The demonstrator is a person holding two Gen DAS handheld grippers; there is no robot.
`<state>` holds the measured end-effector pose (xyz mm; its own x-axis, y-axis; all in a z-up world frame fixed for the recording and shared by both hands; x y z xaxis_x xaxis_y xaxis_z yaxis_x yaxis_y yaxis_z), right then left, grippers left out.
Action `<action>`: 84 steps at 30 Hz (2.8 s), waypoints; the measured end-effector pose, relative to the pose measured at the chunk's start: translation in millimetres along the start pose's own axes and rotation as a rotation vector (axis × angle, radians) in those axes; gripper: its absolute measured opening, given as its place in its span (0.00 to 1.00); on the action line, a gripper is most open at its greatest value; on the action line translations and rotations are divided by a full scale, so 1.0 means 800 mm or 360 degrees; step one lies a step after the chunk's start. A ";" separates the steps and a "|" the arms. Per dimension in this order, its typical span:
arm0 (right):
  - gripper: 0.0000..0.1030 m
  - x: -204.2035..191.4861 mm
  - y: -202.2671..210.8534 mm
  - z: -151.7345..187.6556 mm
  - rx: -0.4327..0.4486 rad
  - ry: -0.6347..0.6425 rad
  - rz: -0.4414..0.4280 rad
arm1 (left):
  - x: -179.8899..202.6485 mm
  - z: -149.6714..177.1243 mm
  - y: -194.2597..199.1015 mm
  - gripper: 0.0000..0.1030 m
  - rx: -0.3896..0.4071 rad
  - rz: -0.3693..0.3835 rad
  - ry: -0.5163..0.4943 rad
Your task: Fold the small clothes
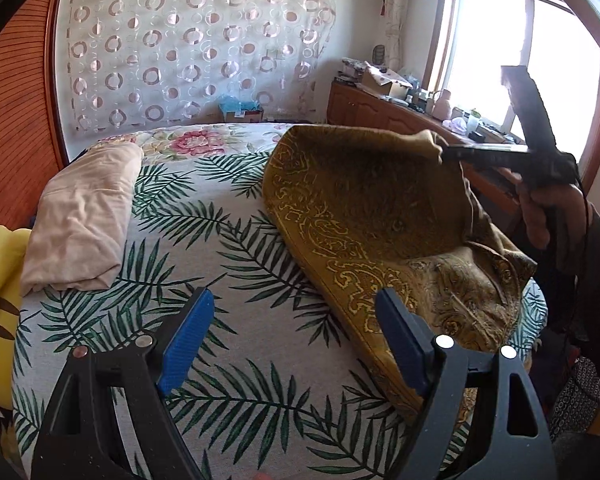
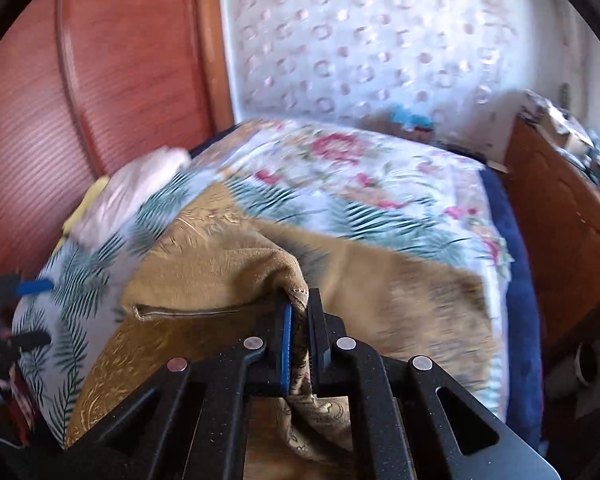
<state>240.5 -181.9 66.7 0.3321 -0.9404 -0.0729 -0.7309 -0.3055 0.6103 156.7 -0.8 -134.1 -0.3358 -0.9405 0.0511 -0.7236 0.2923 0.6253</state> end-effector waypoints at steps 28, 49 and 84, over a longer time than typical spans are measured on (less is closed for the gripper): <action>0.44 0.073 0.042 0.136 -0.0175 -0.0310 0.0078 | 0.051 0.002 -0.018 0.81 -0.0056 0.0088 -0.0088; 0.05 0.075 0.130 0.113 0.0082 -0.0159 0.0195 | 0.080 0.009 -0.025 0.81 -0.0096 0.0139 -0.0142; 0.21 0.141 -0.111 0.041 -0.0484 -0.0212 0.0386 | 0.085 0.028 -0.047 0.81 -0.0157 0.0099 -0.0125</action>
<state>322.9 -266.0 -21.7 0.0770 -0.9970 0.0124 -0.5621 -0.0331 0.8264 147.9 -71.9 -171.6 -0.4272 -0.9036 0.0332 -0.6383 0.3274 0.6967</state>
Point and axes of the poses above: each gripper's, at about its wrist camera, not at the fingertips, and y roughly against the way its jaws point, x to its right, z to its underside, the point moved 9 cm from there along -y, roughly the way its jaws point, and after that the axes turned 7 degrees about -y, right-handed, at the moved point
